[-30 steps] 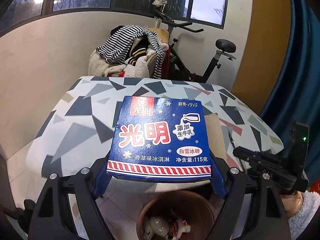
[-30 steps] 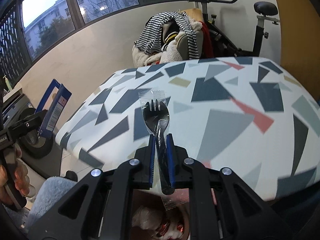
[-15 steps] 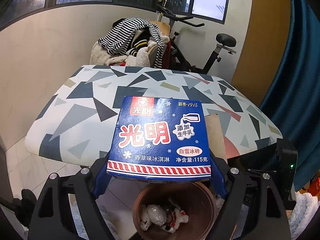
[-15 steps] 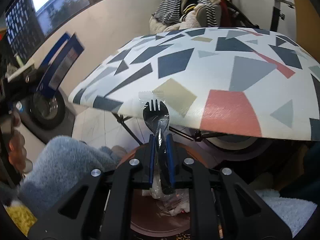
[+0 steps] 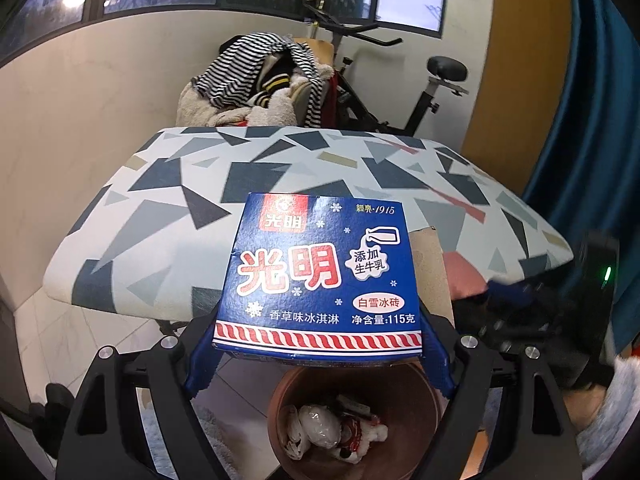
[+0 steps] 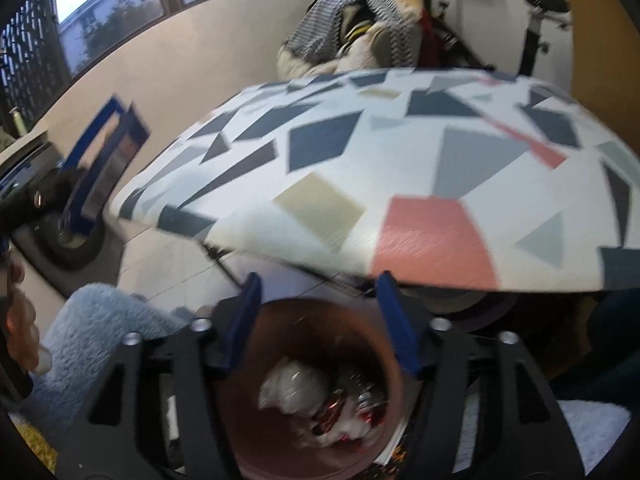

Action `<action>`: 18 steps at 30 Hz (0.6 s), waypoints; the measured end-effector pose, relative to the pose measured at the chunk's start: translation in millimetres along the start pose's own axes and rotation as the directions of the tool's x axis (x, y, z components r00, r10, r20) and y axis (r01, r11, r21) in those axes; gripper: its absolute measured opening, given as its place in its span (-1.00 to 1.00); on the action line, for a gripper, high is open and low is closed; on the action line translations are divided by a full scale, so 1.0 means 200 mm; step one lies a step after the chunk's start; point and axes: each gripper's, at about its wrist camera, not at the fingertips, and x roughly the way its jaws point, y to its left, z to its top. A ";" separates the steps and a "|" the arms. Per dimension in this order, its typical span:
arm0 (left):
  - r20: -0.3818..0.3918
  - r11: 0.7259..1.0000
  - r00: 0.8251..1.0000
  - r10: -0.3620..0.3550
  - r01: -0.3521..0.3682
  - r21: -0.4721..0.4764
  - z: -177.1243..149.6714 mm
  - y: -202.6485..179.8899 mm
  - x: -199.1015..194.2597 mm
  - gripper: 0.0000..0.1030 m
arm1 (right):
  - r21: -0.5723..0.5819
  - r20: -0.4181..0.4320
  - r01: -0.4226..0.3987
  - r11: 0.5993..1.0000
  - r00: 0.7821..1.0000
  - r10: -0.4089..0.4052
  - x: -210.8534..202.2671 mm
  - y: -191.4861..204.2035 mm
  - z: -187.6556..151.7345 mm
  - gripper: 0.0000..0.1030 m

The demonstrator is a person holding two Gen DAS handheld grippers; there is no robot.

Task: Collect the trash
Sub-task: 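Open the left gripper to drop the blue ice cream box into the bin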

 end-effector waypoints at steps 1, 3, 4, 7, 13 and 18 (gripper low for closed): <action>0.005 1.000 1.000 -0.010 0.010 0.020 -0.03 -0.02 0.01 0.55 | 0.003 0.017 0.019 1.000 1.000 -0.019 -0.02 -0.01 0.00 0.56; 0.000 0.998 1.000 -0.018 0.018 0.055 -0.08 -0.05 0.04 0.55 | 0.015 0.040 0.061 0.998 0.997 -0.061 -0.04 -0.02 -0.01 0.75; -0.012 0.997 1.000 -0.022 0.023 0.075 -0.10 -0.06 0.06 0.55 | 0.034 0.047 0.083 0.996 0.995 -0.085 -0.05 -0.04 -0.02 0.78; -0.037 0.995 0.999 -0.040 0.043 0.095 -0.14 -0.09 0.12 0.55 | 0.055 0.045 0.102 0.993 0.994 -0.105 -0.06 -0.06 -0.03 0.86; -0.088 0.989 0.994 -0.061 0.072 0.130 -0.20 -0.14 0.21 0.55 | 0.107 0.031 0.137 0.985 0.989 -0.141 -0.14 -0.15 -0.05 0.88; -0.132 0.985 0.988 -0.081 0.099 0.139 -0.22 -0.16 0.26 0.78 | 0.118 0.016 0.145 0.982 0.989 -0.148 -0.14 -0.20 -0.06 0.88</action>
